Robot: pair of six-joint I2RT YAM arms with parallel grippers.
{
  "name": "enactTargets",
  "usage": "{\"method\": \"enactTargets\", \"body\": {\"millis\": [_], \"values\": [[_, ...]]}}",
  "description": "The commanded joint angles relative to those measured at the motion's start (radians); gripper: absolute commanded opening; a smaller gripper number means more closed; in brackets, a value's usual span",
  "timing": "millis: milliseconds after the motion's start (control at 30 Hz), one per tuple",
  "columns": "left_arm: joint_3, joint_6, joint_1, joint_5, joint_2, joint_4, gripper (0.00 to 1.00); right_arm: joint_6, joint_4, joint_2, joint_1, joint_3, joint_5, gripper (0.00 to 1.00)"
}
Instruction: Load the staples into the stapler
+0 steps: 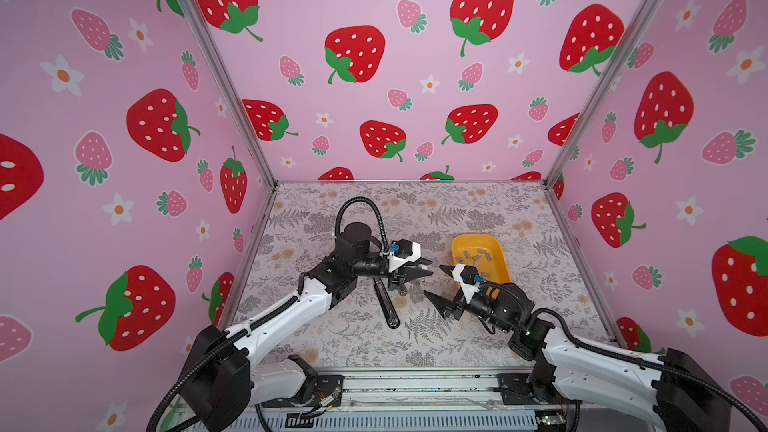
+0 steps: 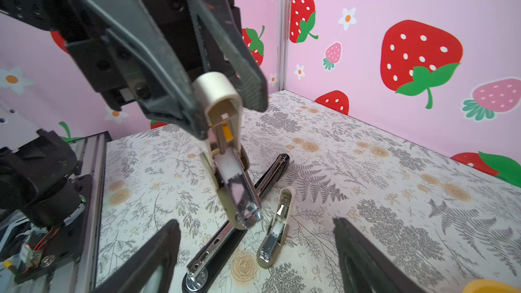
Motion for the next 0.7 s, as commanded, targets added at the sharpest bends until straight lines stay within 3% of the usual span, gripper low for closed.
{"method": "enactTargets", "body": {"millis": [0,333,667], "values": [[-0.007,0.020,0.002,0.071,-0.012,-0.003,0.00,-0.061,0.039,0.042,0.015,0.039,-0.050,0.89],[0.000,0.061,-0.002,0.125,-0.005,-0.037,0.00,-0.075,0.065,0.162,0.046,0.120,-0.089,0.82],[0.003,0.100,-0.002,0.181,-0.007,-0.067,0.00,-0.064,0.085,0.196,0.050,0.143,-0.113,0.62]]}}
